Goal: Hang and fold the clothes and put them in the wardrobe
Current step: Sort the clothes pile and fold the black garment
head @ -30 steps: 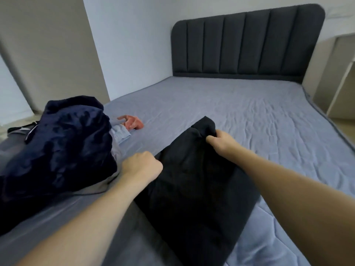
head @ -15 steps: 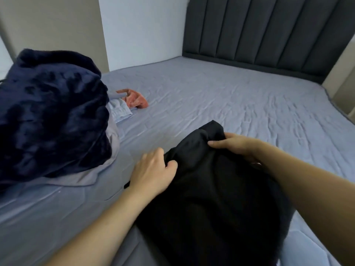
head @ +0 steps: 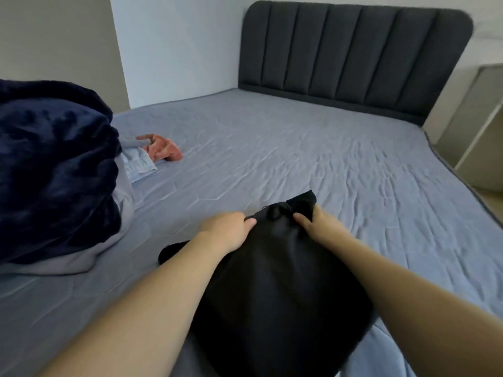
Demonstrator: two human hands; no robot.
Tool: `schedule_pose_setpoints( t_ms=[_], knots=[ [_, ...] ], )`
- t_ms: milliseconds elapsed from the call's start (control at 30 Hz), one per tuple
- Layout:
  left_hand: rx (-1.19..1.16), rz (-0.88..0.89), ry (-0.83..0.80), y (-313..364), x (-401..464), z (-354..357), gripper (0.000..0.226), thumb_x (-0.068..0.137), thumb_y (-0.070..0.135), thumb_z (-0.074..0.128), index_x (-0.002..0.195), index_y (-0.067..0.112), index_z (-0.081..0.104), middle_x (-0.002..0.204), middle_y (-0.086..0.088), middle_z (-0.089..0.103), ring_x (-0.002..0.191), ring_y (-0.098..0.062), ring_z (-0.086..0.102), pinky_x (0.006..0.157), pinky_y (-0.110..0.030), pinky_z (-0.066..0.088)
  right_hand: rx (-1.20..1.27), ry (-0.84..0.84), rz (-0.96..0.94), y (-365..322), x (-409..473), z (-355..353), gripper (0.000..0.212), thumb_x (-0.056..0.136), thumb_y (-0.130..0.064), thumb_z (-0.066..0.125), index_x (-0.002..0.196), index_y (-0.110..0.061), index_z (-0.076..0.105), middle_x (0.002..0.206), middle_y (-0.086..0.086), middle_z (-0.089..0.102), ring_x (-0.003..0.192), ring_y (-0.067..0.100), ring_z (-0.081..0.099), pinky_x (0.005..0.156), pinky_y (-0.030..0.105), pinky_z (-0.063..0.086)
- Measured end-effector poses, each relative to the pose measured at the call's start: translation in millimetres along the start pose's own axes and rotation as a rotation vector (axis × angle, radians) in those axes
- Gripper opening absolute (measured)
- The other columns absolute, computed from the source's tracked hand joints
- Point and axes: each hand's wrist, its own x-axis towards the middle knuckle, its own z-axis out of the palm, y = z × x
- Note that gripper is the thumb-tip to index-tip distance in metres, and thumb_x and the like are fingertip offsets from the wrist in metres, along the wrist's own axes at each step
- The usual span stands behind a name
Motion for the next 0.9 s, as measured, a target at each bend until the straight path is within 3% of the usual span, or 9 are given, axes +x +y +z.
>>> schedule_pose_setpoints(
  t_ms=[100, 200, 300, 400, 533, 633, 700, 800, 900],
  knots=[
    [0.089, -0.097, 0.048, -17.9, 1.1, 14.7, 0.06, 0.101, 0.059, 0.019, 0.095, 0.018, 0.062, 0.107, -0.01, 0.066, 0.097, -0.031, 0.06, 0.074, -0.035, 0.04, 0.007, 0.029, 0.008, 2.4, 13.1, 16.2, 0.064, 0.091, -0.068, 0.035, 0.13, -0.018, 0.046, 0.125, 0.011, 0.059, 0.114, 0.032, 0.055, 0.081, 0.039, 0.039],
    [0.087, -0.131, 0.072, -21.8, 2.5, 16.9, 0.06, 0.101, 0.055, 0.021, 0.1, 0.013, 0.064, 0.108, -0.013, 0.067, 0.097, -0.031, 0.061, 0.073, -0.034, 0.037, -0.035, 0.052, 0.028, 0.8, 18.7, 23.6, 0.071, 0.088, -0.075, 0.027, 0.118, -0.015, 0.051, 0.118, 0.009, 0.061, 0.107, 0.03, 0.056, 0.076, 0.038, 0.037],
    [0.071, -0.173, 0.077, -19.7, 1.2, 10.6, 0.055, 0.102, 0.05, 0.025, 0.105, 0.011, 0.063, 0.114, -0.016, 0.065, 0.104, -0.034, 0.059, 0.074, -0.035, 0.036, -0.025, 0.107, 0.02, -3.8, 14.5, 25.4, 0.074, 0.085, -0.079, 0.023, 0.109, -0.013, 0.046, 0.108, 0.008, 0.06, 0.097, 0.029, 0.056, 0.075, 0.039, 0.035],
    [-0.012, -0.244, 0.032, -27.1, -9.6, 7.0, 0.045, 0.102, 0.042, 0.031, 0.099, 0.008, 0.062, 0.115, -0.02, 0.064, 0.105, -0.036, 0.059, 0.076, -0.034, 0.038, 0.042, 0.21, -0.086, -17.3, 12.4, 20.6, 0.06, 0.087, -0.076, 0.022, 0.092, -0.018, 0.035, 0.085, -0.002, 0.05, 0.078, 0.026, 0.048, 0.069, 0.039, 0.035],
    [-0.454, -0.277, -0.167, -12.6, -5.8, -26.6, 0.024, 0.086, 0.008, 0.047, 0.1, 0.001, 0.065, 0.113, -0.023, 0.064, 0.103, -0.037, 0.061, 0.081, -0.037, 0.047, 0.118, 0.124, -0.162, -24.4, 13.4, 23.4, 0.041, 0.099, -0.055, 0.029, 0.093, -0.015, 0.037, 0.087, 0.0, 0.049, 0.081, 0.025, 0.047, 0.071, 0.038, 0.035],
    [-0.851, -0.241, -0.23, 11.9, 4.6, -48.3, 0.025, 0.082, 0.018, 0.058, 0.101, 0.005, 0.068, 0.108, -0.02, 0.069, 0.095, -0.034, 0.067, 0.093, -0.047, 0.053, 0.297, 0.205, -0.194, -11.4, 8.5, 22.5, 0.034, 0.101, -0.047, 0.035, 0.09, -0.015, 0.044, 0.08, -0.004, 0.052, 0.072, 0.013, 0.05, 0.059, 0.03, 0.033],
    [-0.847, -0.219, -0.231, 25.1, 14.0, -43.7, 0.031, 0.085, 0.031, 0.069, 0.103, 0.005, 0.066, 0.103, -0.015, 0.071, 0.092, -0.031, 0.069, 0.09, -0.045, 0.055, 0.358, 0.31, -0.24, -6.8, 9.3, 13.3, 0.033, 0.1, -0.043, 0.04, 0.081, -0.015, 0.044, 0.074, -0.004, 0.053, 0.067, 0.005, 0.048, 0.054, 0.026, 0.03],
    [-0.912, -0.212, -0.176, 26.0, 23.7, -24.9, 0.019, 0.09, 0.017, 0.064, 0.1, 0.001, 0.065, 0.093, -0.016, 0.073, 0.085, -0.031, 0.071, 0.082, -0.046, 0.058, 0.277, 0.316, -0.246, -8.0, 25.0, 2.4, 0.034, 0.098, -0.043, 0.044, 0.081, -0.014, 0.049, 0.074, -0.004, 0.054, 0.069, 0.008, 0.05, 0.055, 0.03, 0.032],
    [-1.021, -0.296, -0.202, 14.1, 28.6, -10.6, 0.007, 0.092, 0.006, 0.06, 0.094, 0.0, 0.063, 0.066, -0.009, 0.071, 0.056, -0.021, 0.069, 0.052, -0.026, 0.054, 0.051, 0.198, -0.188, -11.3, 39.2, 16.8, 0.037, 0.098, -0.045, 0.041, 0.076, -0.016, 0.046, 0.076, -0.002, 0.054, 0.076, 0.021, 0.052, 0.06, 0.033, 0.034]
  ],
)
